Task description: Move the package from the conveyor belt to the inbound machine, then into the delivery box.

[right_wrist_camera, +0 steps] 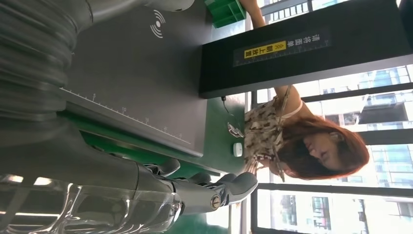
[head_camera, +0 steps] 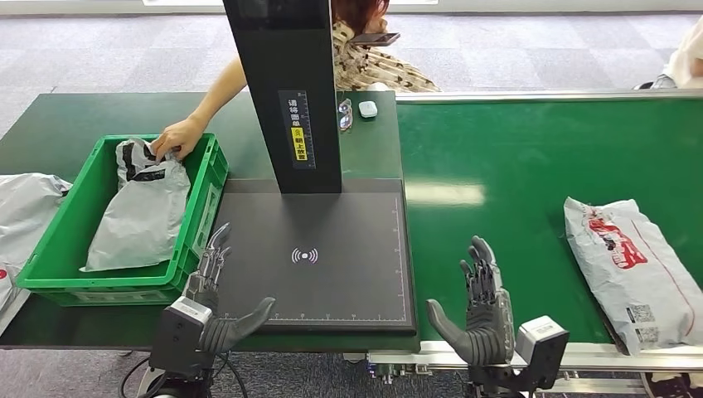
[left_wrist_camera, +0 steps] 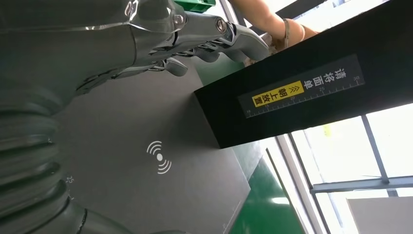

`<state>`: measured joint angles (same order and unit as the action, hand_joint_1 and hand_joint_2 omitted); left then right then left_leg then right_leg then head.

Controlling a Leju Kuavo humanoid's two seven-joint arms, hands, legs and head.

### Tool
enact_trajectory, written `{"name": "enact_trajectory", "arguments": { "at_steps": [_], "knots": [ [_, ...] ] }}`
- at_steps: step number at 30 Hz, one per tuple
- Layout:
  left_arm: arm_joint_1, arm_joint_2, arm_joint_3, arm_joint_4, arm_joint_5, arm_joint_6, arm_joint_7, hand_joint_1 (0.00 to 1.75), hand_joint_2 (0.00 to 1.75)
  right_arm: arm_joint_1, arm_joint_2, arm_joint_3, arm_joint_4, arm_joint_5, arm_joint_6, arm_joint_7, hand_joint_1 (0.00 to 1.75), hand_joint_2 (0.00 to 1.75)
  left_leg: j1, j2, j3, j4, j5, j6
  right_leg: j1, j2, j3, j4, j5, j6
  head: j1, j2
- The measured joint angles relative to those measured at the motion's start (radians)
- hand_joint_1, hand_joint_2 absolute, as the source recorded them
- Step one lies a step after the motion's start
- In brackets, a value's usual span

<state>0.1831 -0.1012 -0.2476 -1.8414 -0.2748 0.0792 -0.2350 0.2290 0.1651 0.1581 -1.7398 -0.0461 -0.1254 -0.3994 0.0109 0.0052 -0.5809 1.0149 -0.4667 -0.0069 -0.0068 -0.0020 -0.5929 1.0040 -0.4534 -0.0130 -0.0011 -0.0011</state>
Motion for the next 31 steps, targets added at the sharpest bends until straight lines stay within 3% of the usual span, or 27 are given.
{"name": "enact_trajectory", "arguments": {
  "at_steps": [31],
  "knots": [
    [0.024,0.000,0.000,-0.001,-0.004,-0.034,-0.006,0.00,1.75,0.029,0.000,-0.001,-0.031,0.046,-0.044,-0.023,0.00,1.75,0.000,0.000,0.000,0.000,0.000,0.000,0.000,0.000,0.000,0.000,0.000,0.000,0.000,0.000]
  ]
}}
